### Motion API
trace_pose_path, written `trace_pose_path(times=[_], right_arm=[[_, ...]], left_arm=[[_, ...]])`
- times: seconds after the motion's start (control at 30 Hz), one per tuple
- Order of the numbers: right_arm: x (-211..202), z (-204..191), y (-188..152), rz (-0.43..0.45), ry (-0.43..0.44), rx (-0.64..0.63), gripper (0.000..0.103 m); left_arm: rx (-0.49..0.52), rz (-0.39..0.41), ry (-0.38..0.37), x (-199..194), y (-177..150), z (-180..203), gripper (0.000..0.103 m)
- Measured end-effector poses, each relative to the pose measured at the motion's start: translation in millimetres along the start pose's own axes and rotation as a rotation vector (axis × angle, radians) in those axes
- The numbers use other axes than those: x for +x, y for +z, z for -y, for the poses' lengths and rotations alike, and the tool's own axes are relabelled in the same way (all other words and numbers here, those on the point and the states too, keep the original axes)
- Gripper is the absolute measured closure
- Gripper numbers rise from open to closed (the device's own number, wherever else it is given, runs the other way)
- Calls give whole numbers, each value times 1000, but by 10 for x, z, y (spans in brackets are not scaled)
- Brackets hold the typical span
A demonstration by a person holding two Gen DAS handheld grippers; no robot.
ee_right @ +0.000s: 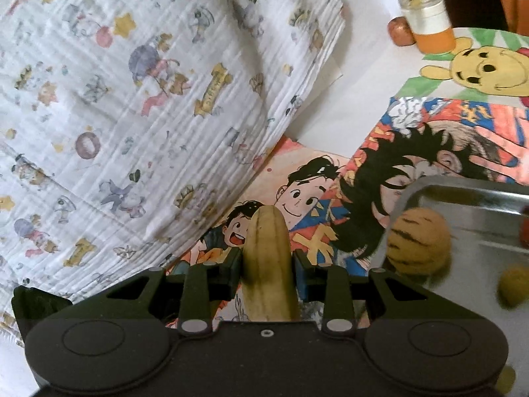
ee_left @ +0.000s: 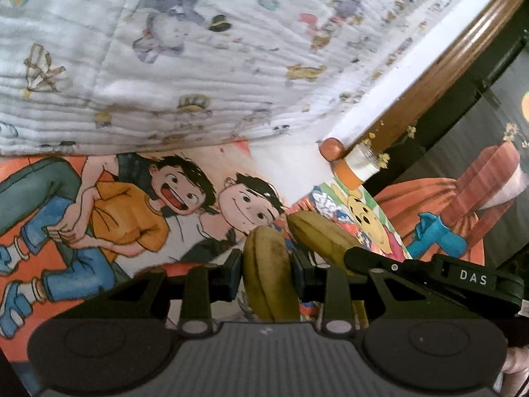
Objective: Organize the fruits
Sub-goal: 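Carry both bananas over the metal tray with both tools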
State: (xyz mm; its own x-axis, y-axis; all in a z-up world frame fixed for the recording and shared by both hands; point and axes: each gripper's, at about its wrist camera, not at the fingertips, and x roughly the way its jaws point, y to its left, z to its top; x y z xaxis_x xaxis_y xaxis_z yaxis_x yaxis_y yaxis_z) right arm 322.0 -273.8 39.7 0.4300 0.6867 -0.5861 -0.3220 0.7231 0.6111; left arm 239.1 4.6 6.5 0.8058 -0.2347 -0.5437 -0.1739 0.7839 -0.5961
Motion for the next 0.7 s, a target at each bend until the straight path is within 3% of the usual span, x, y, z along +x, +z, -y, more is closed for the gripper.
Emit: trace_pose_path(times=[0.37,0.7], right_arm=[[-617,122,-334,90,-2,46,68],[-1129,395,-725,191,-64,123,68]], left_arm=[[50,-11,-41,-207,-269,273,68],[112,-46,-96,-268,-556,536,68]])
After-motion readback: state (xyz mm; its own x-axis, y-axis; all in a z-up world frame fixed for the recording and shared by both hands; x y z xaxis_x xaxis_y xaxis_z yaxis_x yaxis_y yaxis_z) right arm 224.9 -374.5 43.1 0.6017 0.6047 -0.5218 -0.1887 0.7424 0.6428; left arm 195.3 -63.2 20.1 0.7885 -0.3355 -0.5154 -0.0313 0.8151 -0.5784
